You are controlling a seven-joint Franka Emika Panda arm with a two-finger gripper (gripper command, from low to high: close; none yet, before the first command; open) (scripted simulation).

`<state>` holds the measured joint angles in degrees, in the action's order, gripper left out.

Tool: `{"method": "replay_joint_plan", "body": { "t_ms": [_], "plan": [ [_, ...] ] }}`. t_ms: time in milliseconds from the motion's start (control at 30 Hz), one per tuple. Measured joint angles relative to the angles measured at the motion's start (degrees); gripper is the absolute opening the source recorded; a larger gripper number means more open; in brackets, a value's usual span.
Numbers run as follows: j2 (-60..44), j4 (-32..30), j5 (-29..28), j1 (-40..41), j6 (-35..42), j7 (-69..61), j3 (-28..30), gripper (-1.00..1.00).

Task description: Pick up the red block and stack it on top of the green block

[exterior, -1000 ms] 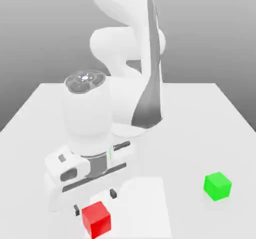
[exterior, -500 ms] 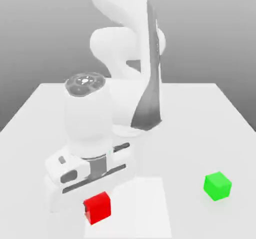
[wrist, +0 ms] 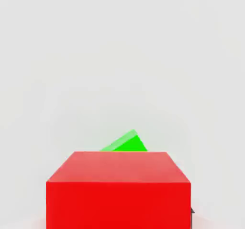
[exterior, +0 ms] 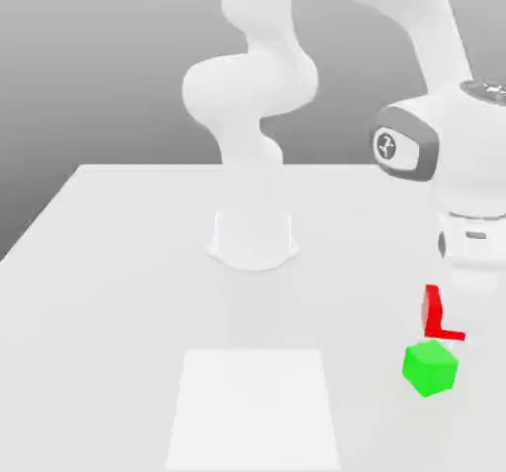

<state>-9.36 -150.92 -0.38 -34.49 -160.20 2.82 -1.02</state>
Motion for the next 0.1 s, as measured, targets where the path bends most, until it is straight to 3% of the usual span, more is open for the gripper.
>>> {"method": "replay_joint_plan", "body": {
  "t_ms": [33,100],
  "plan": [
    [-1.2,0.0,-0.1,0.0,-1.1,0.1,0.1,1.0],
    [-1.2,0.0,-0.1,0.0,-1.1,0.1,0.1,1.0]
  ]
}}
